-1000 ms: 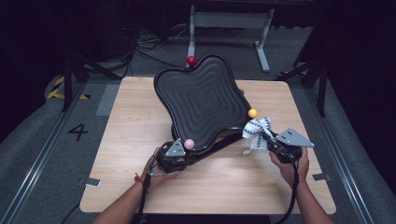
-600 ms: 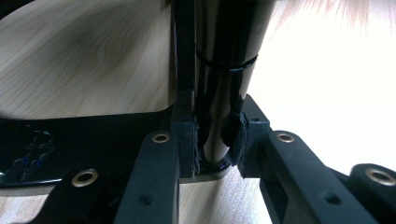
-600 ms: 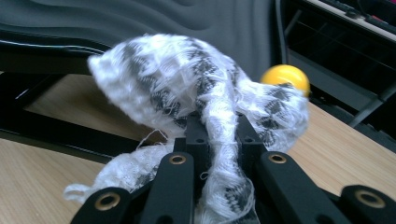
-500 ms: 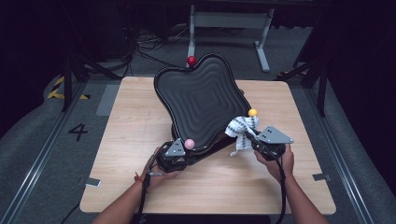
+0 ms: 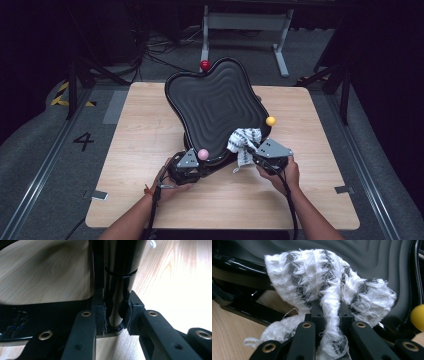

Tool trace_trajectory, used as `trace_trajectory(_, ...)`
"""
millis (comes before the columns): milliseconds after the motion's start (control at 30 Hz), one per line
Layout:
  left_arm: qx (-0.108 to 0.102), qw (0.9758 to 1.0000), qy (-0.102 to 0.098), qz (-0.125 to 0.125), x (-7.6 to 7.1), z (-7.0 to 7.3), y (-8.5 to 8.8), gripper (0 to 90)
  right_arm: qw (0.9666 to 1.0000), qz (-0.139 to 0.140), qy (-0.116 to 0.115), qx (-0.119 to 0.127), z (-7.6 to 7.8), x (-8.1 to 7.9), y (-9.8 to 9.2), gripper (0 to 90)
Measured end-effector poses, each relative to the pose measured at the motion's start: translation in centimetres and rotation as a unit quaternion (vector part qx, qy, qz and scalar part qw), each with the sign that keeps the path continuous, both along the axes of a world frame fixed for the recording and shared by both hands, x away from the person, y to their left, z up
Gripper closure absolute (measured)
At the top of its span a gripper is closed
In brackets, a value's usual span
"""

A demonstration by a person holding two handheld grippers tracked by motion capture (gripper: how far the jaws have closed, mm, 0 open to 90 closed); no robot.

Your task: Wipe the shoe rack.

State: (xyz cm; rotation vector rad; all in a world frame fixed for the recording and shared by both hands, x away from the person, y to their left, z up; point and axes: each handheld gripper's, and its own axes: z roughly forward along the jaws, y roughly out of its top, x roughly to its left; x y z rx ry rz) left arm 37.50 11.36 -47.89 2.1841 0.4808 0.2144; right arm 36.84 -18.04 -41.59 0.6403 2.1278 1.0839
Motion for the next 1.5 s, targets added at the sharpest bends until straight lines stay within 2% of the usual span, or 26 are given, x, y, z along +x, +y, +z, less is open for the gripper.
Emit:
trace_trajectory(67,0.002,1.0,0.0,0.0,0.0,0.0,0.0,74.1,1.0,0.003,0.001,0.007,0.1,-0.1,0.3,80.1)
trace_trajectory(300,0.001,1.0,0.0,-0.001,0.0,0.0,0.0,74.1,0.9997,0.023,0.007,0.004,0.2,-0.4,1.5,80.1)
trace_trajectory(633,0.001,1.0,-0.001,-0.001,0.0,0.0,0.0,74.1,0.9989,0.047,-0.001,-0.006,0.5,-1.2,3.0,80.2)
trace_trajectory(1033,0.002,1.0,-0.001,0.0,0.0,0.0,0.0,74.1,0.9969,0.079,-0.004,-0.004,1.3,-2.6,4.5,80.3)
trace_trajectory(1267,0.001,1.0,-0.002,-0.001,0.0,0.0,0.0,74.1,0.9965,0.084,-0.005,-0.005,1.4,-2.8,4.7,80.3)
trace_trajectory(1500,0.001,1.0,-0.002,-0.002,0.0,0.0,0.0,74.1,0.9978,0.064,-0.006,-0.012,1.1,-2.0,4.1,80.2)
